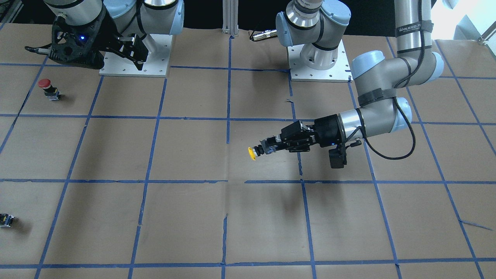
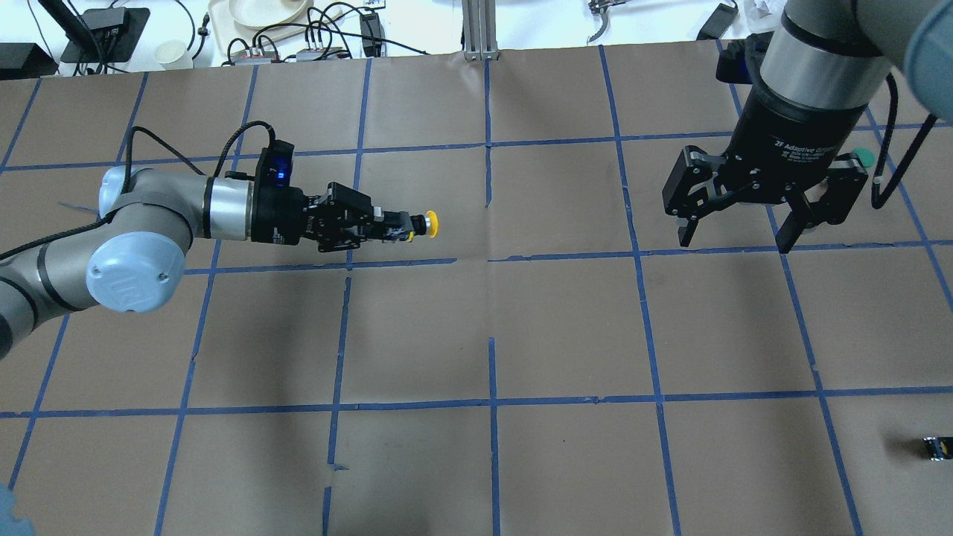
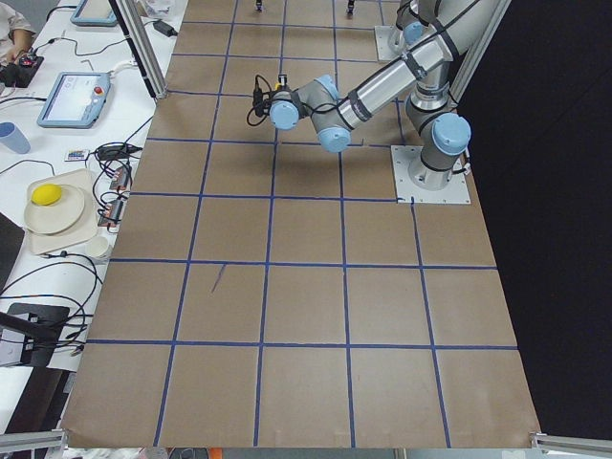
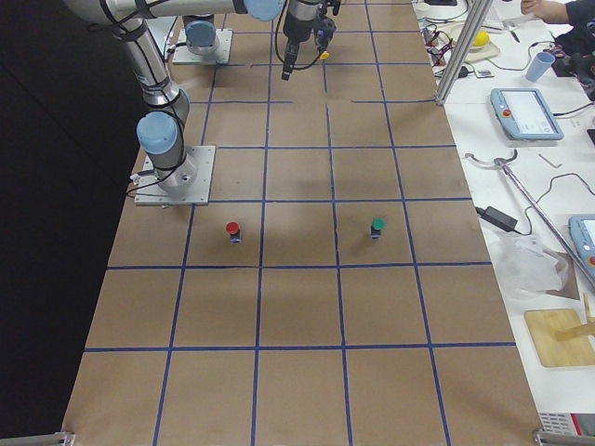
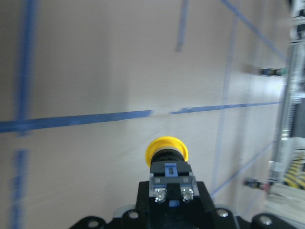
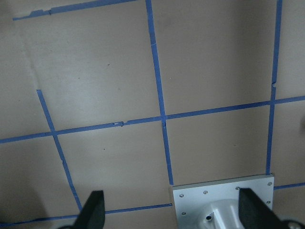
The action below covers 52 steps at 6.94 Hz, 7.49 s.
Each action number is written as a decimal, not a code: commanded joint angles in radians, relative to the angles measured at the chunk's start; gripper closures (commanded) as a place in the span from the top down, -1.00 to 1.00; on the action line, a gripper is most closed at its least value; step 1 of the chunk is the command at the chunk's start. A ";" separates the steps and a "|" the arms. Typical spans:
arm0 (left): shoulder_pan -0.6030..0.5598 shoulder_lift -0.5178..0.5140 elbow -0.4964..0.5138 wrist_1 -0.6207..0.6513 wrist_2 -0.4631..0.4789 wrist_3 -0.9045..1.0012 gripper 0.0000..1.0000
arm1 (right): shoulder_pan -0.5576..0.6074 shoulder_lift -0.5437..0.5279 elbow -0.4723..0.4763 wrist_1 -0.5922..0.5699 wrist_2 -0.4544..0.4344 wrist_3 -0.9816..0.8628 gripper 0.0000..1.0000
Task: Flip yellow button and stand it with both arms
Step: 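Lift the yellow button with the left gripper toward the center while the right gripper approaches, then close the right gripper on the yellow cap held by the left gripper, then open the left gripper and withdraw it while the right gripper carries the button away, then lower the yellow button upright beside the green button and open the right gripper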
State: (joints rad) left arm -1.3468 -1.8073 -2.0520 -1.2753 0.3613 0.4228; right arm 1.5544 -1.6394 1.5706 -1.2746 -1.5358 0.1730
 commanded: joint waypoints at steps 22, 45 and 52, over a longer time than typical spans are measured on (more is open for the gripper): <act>-0.327 -0.006 0.039 0.111 -0.637 -0.004 -0.66 | -0.119 0.044 0.005 -0.203 0.735 0.642 -0.41; -0.275 0.273 0.424 -0.269 1.194 -0.601 1.00 | -0.824 0.243 0.413 -0.911 0.258 -1.245 -0.61; -0.273 0.275 0.424 -0.269 1.194 -0.585 1.00 | -0.858 0.279 0.451 -0.960 0.307 -1.305 -0.59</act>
State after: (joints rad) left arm -1.6204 -1.5325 -1.6282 -1.5447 1.5559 -0.1637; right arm 0.6983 -1.3825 2.0201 -2.2101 -1.2291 -1.1300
